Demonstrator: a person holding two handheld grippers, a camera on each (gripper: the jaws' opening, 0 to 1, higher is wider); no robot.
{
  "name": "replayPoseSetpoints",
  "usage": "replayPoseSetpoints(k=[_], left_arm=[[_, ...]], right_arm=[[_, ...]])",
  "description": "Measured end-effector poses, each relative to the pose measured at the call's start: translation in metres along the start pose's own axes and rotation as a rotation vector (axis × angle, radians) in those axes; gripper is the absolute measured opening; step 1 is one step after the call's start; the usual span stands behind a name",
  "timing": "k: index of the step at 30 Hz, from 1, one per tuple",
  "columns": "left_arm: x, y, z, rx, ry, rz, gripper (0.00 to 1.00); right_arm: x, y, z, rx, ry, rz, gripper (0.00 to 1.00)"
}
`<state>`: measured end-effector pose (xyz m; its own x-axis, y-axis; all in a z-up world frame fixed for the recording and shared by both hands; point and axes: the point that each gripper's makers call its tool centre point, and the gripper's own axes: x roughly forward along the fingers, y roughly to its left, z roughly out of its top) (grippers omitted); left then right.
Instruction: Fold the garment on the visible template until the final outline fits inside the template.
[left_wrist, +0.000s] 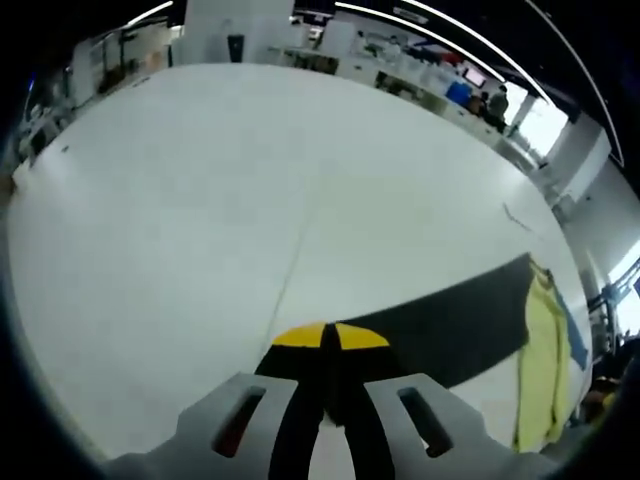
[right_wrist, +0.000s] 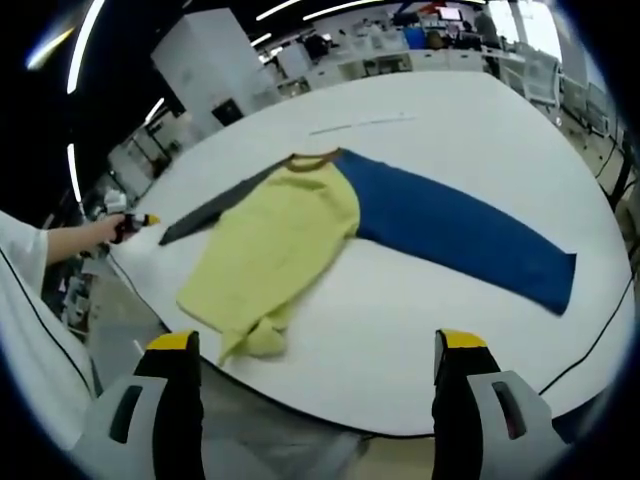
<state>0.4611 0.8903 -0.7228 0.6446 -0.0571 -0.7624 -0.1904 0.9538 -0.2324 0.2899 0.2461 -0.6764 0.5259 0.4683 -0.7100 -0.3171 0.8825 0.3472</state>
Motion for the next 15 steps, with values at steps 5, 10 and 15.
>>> replayPoseSetpoints(k=[5,10,15], left_arm=[[-0.001,-0.003,0.001,0.007,0.001,-0.008,0.03],[-0.004,-0.009,0.001,0.024,0.001,-0.019,0.06],[-0.009,-0.024,0.0,0.038,-0.008,-0.044,0.18]], right_arm=[[-0.001,0.0,-0.001,0.002,-0.006,0.003,0.96],[-0.003,0.0,-0.001,0.006,-0.015,0.005,0.96],[-0.004,0.001,0.0,0.006,-0.025,0.008,0.96]])
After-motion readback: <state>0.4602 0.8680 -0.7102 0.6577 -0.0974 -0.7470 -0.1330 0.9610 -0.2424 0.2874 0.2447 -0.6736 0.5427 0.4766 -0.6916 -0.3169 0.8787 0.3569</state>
